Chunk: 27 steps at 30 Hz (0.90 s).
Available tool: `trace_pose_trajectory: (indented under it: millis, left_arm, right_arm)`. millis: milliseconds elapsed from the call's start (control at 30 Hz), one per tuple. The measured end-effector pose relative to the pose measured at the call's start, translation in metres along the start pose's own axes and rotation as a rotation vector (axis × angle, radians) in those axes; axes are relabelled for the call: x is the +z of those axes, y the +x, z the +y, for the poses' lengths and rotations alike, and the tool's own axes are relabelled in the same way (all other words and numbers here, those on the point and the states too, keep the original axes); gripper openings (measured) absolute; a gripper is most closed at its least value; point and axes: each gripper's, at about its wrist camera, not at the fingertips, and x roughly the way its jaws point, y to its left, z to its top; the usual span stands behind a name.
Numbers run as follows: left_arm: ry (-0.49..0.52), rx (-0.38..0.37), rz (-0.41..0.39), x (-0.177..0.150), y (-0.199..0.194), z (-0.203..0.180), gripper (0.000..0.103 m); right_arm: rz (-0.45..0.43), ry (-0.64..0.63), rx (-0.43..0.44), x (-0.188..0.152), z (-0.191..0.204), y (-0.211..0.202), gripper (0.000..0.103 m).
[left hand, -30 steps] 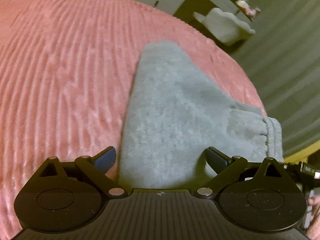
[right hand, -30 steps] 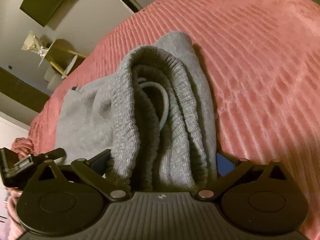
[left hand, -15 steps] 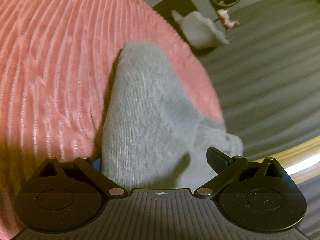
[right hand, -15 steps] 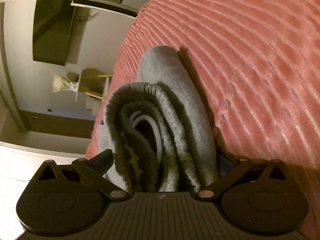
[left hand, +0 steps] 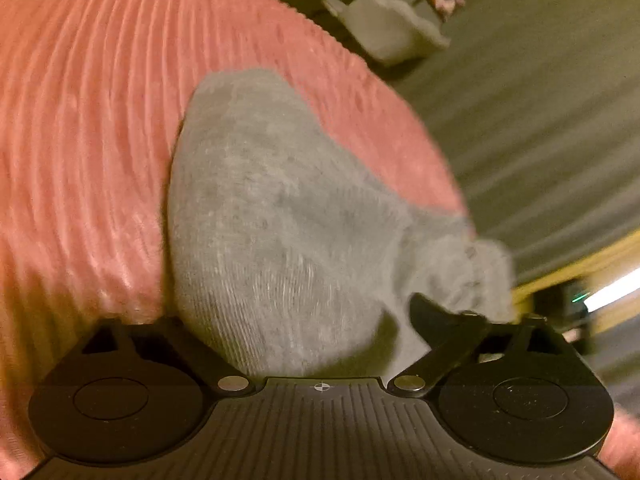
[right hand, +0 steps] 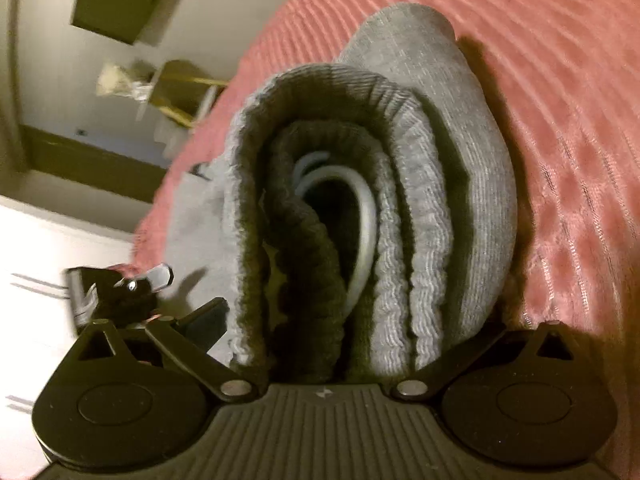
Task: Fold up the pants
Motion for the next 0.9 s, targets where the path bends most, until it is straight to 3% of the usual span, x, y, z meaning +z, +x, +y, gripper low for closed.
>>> trace_pose_trajectory:
  millis: [33, 100, 200, 367, 467, 567, 900]
  left_arm:
    - [0.075, 0.081, -0.018, -0.004, -0.002, -0.013, 0.056]
    - [0.148, 0.106, -0.056, -0.013, -0.008, -0.028, 0.045]
    - [0.165, 0.127, -0.097, -0.02, -0.012, -0.038, 0.038]
    - [0.139, 0.103, -0.139, -0.017, -0.024, -0.051, 0.034]
    - [0.188, 0.104, -0.164, -0.014, -0.026, -0.071, 0.032]
    - [0.175, 0.084, -0.17, -0.007, -0.027, -0.078, 0.03]
    - [0.18, 0.124, -0.275, 0.031, -0.034, -0.082, 0.03]
  right_arm:
    - [-0.019, -0.053, -0.076, -0.004, 0.012, -0.001, 0.084]
    - [-0.067, -0.16, -0.18, -0.015, 0.035, -0.006, 0.075]
    - [-0.134, -0.197, -0.2, -0.029, 0.053, -0.014, 0.068]
    - [-0.2, -0.208, -0.141, -0.023, 0.081, -0.036, 0.062]
    - [-0.215, -0.283, -0.185, -0.018, 0.107, -0.023, 0.061]
    - [-0.214, -0.278, -0.218, -0.01, 0.116, -0.014, 0.06]
    - [-0.311, -0.303, -0.196, 0.026, 0.138, -0.013, 0.059]
